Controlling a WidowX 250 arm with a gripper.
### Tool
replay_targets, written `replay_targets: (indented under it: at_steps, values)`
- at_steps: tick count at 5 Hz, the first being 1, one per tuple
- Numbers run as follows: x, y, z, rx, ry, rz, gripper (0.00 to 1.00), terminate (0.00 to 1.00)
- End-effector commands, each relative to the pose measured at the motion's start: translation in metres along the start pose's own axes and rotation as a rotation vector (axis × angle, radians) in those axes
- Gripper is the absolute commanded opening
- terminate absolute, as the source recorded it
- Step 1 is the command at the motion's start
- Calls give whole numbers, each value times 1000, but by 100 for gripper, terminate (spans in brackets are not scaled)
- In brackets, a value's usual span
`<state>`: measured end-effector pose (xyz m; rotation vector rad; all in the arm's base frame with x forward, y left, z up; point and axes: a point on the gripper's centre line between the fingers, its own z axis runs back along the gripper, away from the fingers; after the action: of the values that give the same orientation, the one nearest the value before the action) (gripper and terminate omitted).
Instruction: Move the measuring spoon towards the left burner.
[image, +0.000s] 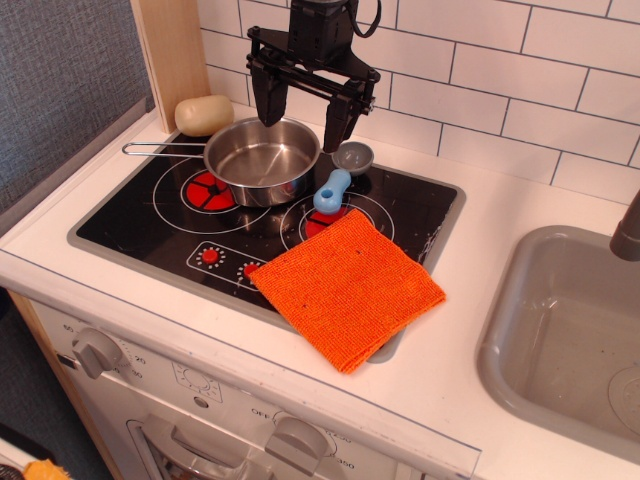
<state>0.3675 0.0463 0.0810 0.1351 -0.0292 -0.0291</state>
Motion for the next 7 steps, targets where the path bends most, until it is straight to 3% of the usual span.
replay_targets:
  at_steps: [1, 3, 7]
  values:
    - [0, 0, 0, 0, 0, 0, 100, 0]
    - [-2, -29, -10, -45, -8, -30, 100, 0]
    - [18, -44, -43, -29, 5, -37, 100, 0]
